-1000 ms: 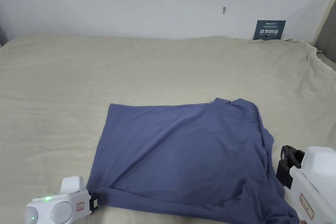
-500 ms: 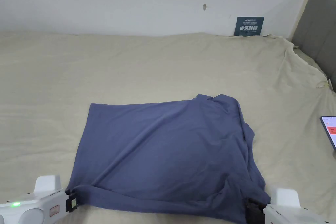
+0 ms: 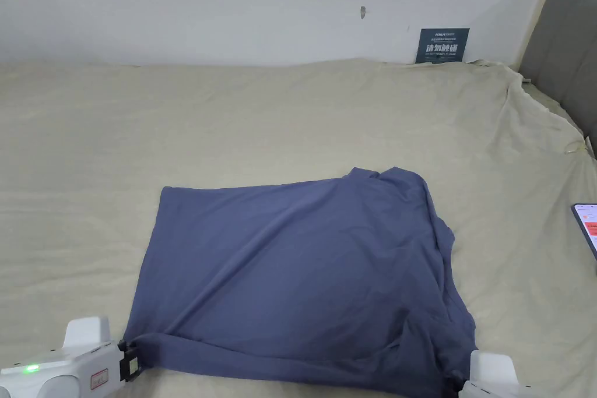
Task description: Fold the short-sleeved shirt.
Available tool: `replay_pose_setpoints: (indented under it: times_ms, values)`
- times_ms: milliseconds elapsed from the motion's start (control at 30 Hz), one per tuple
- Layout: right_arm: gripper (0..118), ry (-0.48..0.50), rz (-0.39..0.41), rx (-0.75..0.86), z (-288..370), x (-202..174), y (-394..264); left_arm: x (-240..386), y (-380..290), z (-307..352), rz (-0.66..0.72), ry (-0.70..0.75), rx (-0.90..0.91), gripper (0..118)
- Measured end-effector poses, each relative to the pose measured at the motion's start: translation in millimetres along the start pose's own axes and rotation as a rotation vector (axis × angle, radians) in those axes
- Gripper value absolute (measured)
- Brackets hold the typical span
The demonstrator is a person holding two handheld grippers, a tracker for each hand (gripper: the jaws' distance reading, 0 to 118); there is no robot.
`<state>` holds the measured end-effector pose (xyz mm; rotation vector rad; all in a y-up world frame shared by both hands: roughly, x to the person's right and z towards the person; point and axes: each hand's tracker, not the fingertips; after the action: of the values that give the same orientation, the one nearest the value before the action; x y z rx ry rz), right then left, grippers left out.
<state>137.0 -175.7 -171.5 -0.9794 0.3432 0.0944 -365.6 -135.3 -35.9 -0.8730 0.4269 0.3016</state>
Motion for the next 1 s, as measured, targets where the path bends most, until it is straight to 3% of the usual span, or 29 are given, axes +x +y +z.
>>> replay_pose_setpoints:
  times_ms: [300,533,1000]
  values:
    - [10,0.022,0.027,0.196,53,-6,49,-3,9,8,-0.001,0.008,0.052,2]
    - [10,0.039,0.066,0.274,56,-17,112,0,49,15,0.011,0.004,0.118,2]
    - [10,0.029,-0.012,0.091,-56,-4,191,19,117,-71,-0.074,0.056,0.05,2]
